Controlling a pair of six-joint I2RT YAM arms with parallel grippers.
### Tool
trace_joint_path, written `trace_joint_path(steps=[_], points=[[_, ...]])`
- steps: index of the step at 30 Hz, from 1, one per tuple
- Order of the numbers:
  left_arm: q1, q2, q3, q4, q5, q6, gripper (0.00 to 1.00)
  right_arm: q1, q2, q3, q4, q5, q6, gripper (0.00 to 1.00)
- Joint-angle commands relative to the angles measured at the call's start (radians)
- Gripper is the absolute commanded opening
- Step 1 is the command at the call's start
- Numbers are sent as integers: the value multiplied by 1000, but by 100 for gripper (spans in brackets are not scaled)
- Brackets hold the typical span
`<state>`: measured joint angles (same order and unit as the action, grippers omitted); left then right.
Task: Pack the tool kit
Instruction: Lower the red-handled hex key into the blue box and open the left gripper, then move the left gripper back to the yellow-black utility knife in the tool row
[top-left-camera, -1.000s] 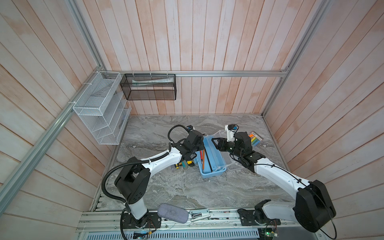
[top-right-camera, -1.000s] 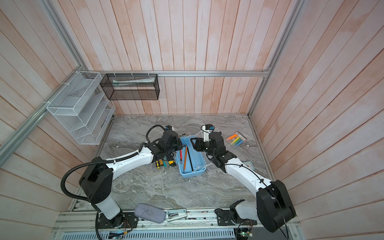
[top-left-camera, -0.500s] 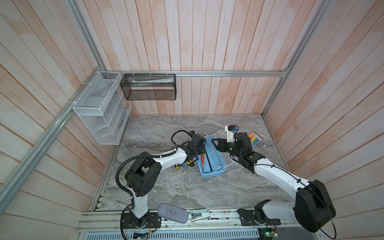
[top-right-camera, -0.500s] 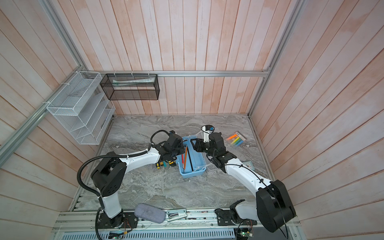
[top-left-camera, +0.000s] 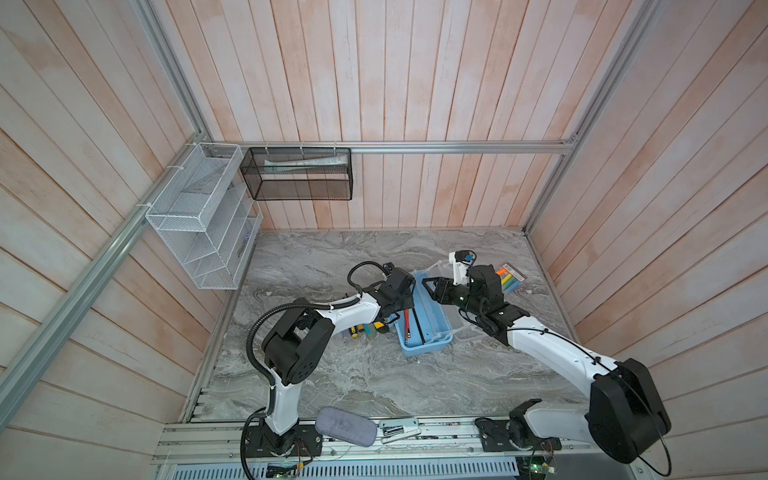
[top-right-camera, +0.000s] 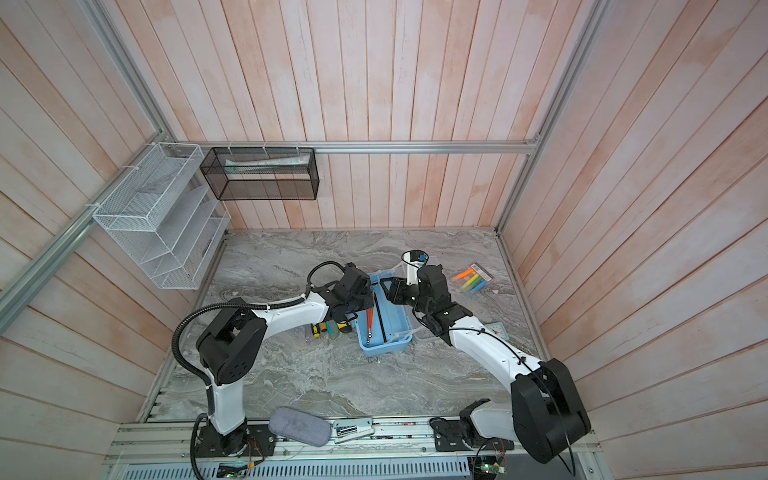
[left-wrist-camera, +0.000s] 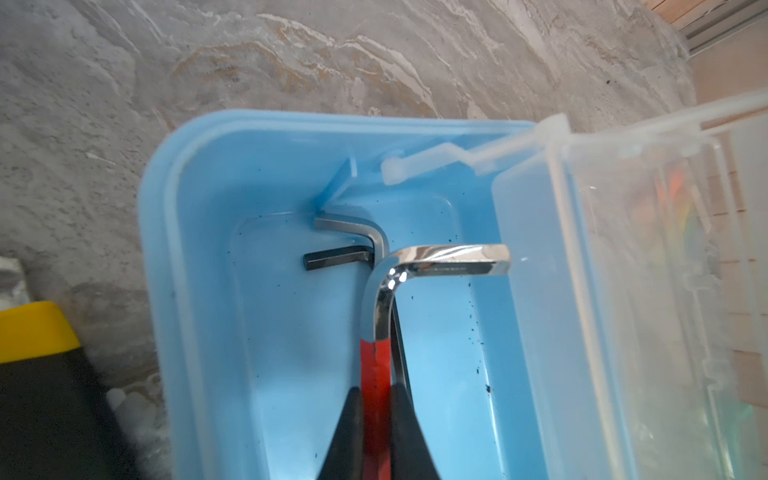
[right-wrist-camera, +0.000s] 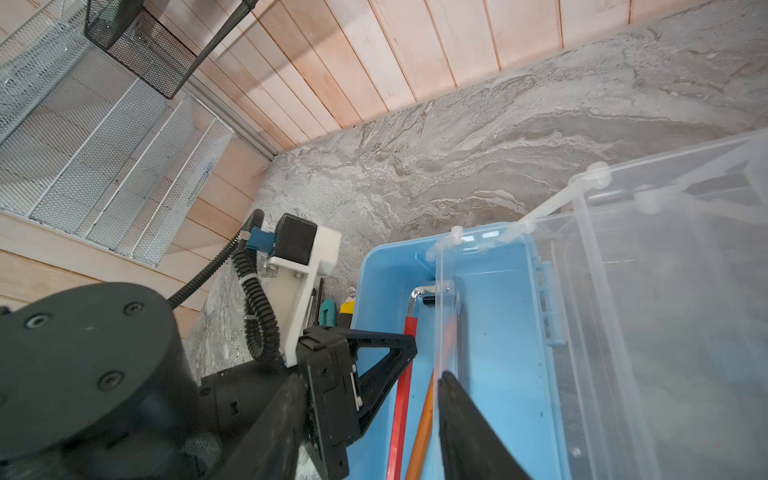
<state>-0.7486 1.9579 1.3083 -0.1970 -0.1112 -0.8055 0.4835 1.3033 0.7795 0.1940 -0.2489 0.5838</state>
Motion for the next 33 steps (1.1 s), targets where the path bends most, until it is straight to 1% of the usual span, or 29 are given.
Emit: trace_joint_path(steps=[1,5,7,9,11,16,21,24,28,33], points=[[6,6,36,6,15,10,7,-3,10,-8,16,-15,8,51],[12,7,35,1,17,8,8,-3,11,-5,12,-15,7,51],[16,6,32,4,23,12,10,-3,14,-3,12,-14,7,51],[17,6,29,5,26,15,19,-4,16,-2,10,-16,7,51],[17,2,23,13,30,20,23,-3,17,0,10,-18,7,51],[28,0,28,14,34,45,23,-4,22,8,5,-25,8,51],[48,-48,9,21,25,94,23,-3,12,24,-15,-40,8,51],[49,-103,-7,1,-23,135,25,4,-5,39,-36,-49,6,51],[49,-188,-46,-59,-132,167,29,28,-24,61,-75,-20,-24,51],[49,-264,-108,-118,-228,166,35,43,-8,46,-34,-12,-24,51]])
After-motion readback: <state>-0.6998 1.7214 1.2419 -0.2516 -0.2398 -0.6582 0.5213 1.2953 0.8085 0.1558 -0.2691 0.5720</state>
